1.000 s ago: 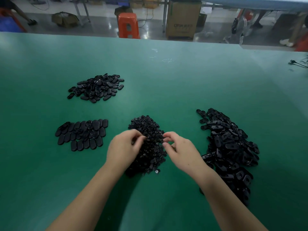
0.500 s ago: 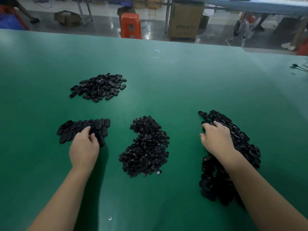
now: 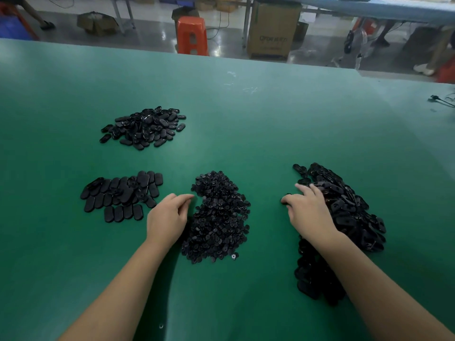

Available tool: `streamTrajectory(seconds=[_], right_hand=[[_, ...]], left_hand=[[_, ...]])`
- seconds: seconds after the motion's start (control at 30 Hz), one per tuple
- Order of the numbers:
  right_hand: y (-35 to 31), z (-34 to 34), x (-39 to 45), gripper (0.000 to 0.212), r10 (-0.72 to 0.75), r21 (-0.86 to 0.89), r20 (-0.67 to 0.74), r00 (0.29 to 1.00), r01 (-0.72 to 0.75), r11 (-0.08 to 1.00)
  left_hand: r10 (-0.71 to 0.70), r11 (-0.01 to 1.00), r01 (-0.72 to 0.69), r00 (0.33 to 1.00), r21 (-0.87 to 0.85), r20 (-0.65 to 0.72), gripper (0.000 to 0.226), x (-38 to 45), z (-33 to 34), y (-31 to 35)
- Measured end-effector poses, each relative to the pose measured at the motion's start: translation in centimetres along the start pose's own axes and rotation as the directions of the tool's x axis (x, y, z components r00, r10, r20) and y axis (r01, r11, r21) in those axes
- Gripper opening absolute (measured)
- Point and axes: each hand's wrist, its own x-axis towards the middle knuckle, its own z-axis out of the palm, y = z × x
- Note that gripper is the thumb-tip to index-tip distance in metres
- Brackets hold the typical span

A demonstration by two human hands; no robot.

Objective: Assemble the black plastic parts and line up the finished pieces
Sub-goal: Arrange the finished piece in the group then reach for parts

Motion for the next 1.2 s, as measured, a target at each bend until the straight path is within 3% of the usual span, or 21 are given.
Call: streamTrajectory(seconds=[0.17, 0.33, 0.57, 0.63, 0.7, 0.73, 0.8, 0.9, 1.07, 1.2], right_hand=[[-1.3, -0.1, -0.2, 0.041, 0.057, 0.242, -0.002, 0.998, -0.055, 0.969], [-1.3, 0.4, 0.2, 0.030, 0.090, 0.169, 0.052, 0.995, -0.098, 0.981], [-2.1, 0.1, 0.6, 0.021, 0.161, 0.273, 0.095, 0.982, -0.181, 0.945], [-2.8, -0.3, 0.7, 0.023, 0.266, 0.545, 0.121, 0.956, -0.288, 0.787], [-4.1, -0.2, 0.2, 0.029, 0.346, 0.822, 0.213, 0.914, -0.359, 0.442], [-5.0, 0.1, -0.2, 0.033, 0.358, 0.882, 0.261, 0.896, -0.373, 0.289], [-6.7, 0.9, -0.9, 0.038, 0.380, 0.910, 0.303, 0.874, -0.384, 0.156], [-8.8, 2.1, -1.6, 0.043, 0.463, 0.919, 0.264, 0.846, -0.367, 0.147], [-10.3, 3.2, -3.1, 0.046, 0.522, 0.930, 0.068, 0.850, -0.244, 0.276], [-10.3, 3.3, -3.2, 0.038, 0.512, 0.948, 0.056, 0.857, -0.206, 0.242]], left_hand=[[0.080, 0.995, -0.078, 0.996, -0.068, 0.027, 0.023, -0.1, 0.1, -0.8], [0.081, 0.993, -0.076, 0.995, -0.091, 0.054, 0.014, -0.1, 0.3, -1.0], [0.064, 0.993, -0.056, 0.996, -0.107, 0.067, 0.010, 0.1, 0.4, -1.1], [0.060, 0.993, -0.052, 0.996, -0.110, 0.070, 0.011, 0.1, 0.4, -1.1], [0.059, 0.991, -0.050, 0.996, -0.121, 0.073, 0.011, 0.1, 0.3, -1.1], [0.056, 0.991, -0.047, 0.996, -0.124, 0.075, 0.010, 0.1, 0.3, -1.1], [0.048, 0.991, -0.038, 0.996, -0.125, 0.078, 0.007, 0.1, 0.3, -1.0], [0.039, 0.993, -0.029, 0.996, -0.116, 0.079, 0.005, 0.2, 0.3, -0.9], [0.007, 0.995, 0.000, 0.997, -0.105, 0.071, 0.007, 0.1, 0.5, -1.0], [-0.023, 0.997, 0.028, 0.998, -0.066, 0.066, 0.010, 0.2, 0.6, -0.9]])
